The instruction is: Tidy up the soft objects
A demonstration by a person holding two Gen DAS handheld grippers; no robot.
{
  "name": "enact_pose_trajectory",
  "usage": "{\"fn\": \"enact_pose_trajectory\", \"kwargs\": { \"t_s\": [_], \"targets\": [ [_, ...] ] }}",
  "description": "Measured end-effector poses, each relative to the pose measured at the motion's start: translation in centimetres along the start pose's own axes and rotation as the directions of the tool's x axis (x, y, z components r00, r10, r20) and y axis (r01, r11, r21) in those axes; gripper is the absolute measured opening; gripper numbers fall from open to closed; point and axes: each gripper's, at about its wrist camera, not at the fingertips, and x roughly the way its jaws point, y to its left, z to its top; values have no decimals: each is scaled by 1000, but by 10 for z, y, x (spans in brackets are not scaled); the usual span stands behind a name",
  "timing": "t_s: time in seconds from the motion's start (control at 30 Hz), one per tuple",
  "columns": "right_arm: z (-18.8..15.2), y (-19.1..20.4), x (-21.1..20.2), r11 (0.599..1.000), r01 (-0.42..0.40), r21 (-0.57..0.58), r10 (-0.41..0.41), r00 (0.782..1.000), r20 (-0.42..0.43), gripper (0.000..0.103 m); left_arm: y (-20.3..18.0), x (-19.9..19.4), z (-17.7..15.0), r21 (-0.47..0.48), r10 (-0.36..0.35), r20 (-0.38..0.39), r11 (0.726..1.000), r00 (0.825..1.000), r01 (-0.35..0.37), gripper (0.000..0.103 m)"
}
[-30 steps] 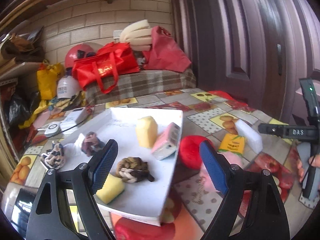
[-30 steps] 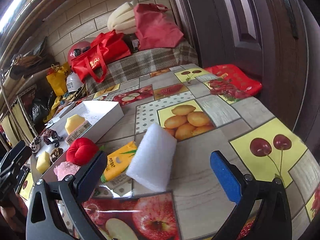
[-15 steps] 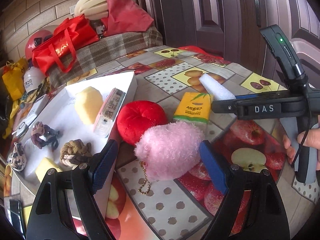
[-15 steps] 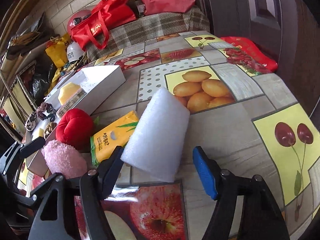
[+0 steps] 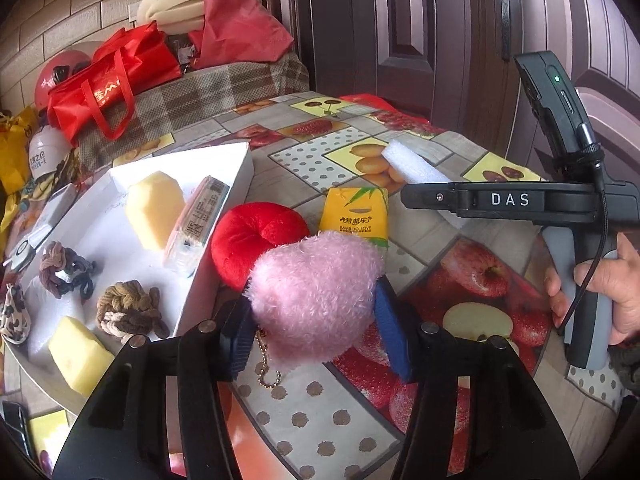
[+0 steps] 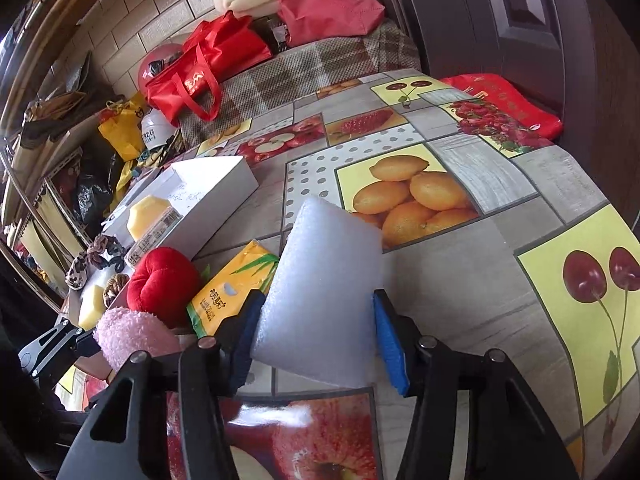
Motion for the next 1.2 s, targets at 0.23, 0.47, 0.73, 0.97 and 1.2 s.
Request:
{"fn": "enact_pose_trajectory", "kwargs": {
  "t_s": [0.23,0.47,0.73,0.97,1.2],
  "targets": [
    [-3,15,-27,998,18,-63,-9,989,148,54,8,-21,1,-43,46,100,998,994,-42,54],
    [-14,46,-44,974,111,-200,-54,962,269,54,15,-36,-2,-94,132,180,989,975,-117,55],
    [-27,70,-54,943,147,-300,-41,941,335,54,28,-54,-9,-185,233,248,964,940,-190,55],
    [-29,82,-48,920,166,-356,-44,944,327,54,28,-54,-10,-188,236,247,963,940,-192,55],
    [-32,86,-47,910,167,-378,-40,946,323,54,29,-54,-11,-190,238,247,962,939,-194,55]
  ]
}}
